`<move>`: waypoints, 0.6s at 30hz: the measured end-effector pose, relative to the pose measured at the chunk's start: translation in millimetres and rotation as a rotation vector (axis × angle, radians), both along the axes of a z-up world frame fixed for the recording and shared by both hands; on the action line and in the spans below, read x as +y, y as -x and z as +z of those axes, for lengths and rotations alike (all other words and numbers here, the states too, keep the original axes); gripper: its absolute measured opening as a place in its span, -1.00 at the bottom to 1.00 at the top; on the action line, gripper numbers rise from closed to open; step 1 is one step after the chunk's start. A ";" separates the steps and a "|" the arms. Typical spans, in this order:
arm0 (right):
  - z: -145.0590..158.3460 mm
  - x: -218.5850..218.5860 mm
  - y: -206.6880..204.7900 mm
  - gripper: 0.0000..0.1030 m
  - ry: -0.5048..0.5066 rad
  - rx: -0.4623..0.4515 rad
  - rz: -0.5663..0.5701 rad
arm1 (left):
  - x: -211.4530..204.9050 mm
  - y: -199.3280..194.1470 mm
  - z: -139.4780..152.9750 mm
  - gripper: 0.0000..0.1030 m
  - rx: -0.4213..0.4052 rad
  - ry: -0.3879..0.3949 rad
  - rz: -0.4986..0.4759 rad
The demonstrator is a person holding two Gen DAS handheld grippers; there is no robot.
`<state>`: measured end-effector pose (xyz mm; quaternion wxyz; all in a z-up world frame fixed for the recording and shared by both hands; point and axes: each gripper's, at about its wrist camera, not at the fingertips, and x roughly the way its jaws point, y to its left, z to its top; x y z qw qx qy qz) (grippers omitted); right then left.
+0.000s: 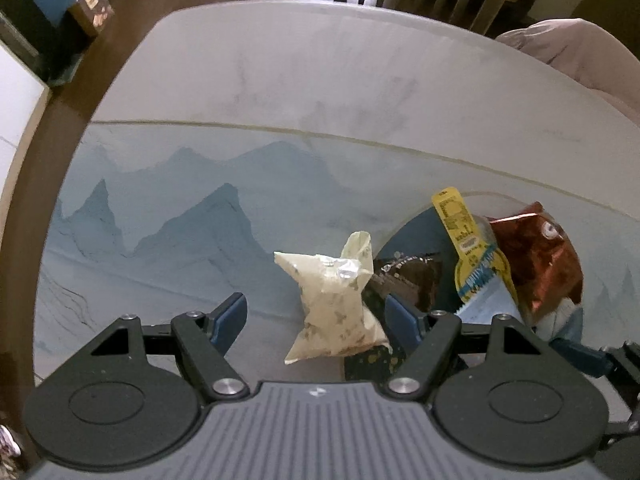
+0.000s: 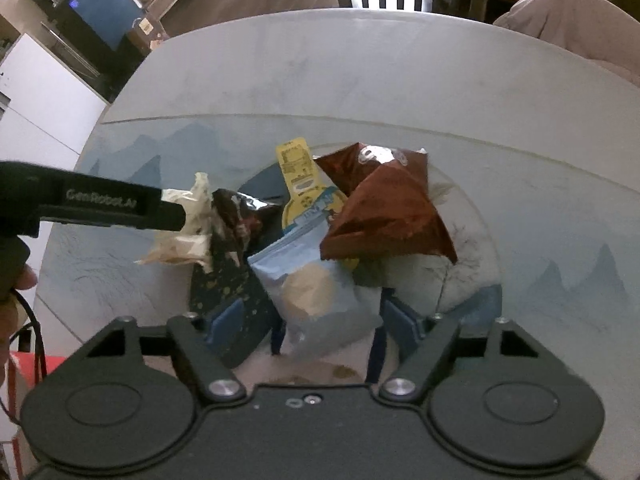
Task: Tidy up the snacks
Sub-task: 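Move the left tool to the cream bag while the right tool reaches the blue cookie packet, then close the left tool on the cream bag while the right tool grasps the blue cookie packet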
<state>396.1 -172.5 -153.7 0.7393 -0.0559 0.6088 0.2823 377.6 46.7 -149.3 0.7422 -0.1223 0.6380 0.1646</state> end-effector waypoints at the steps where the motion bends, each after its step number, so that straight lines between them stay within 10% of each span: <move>1: -2.7 2.0 -1.1 0.45 0.002 0.005 0.006 | 1.0 -1.4 -3.7 0.48 0.005 0.007 0.005; 11: -13.4 18.7 -1.0 0.22 0.054 -0.035 0.057 | 5.0 -6.4 -30.0 0.44 0.044 0.014 0.010; 18: -13.4 19.7 1.2 -0.04 0.065 -0.070 0.075 | 1.4 -5.3 -37.1 -0.11 0.054 0.018 -0.009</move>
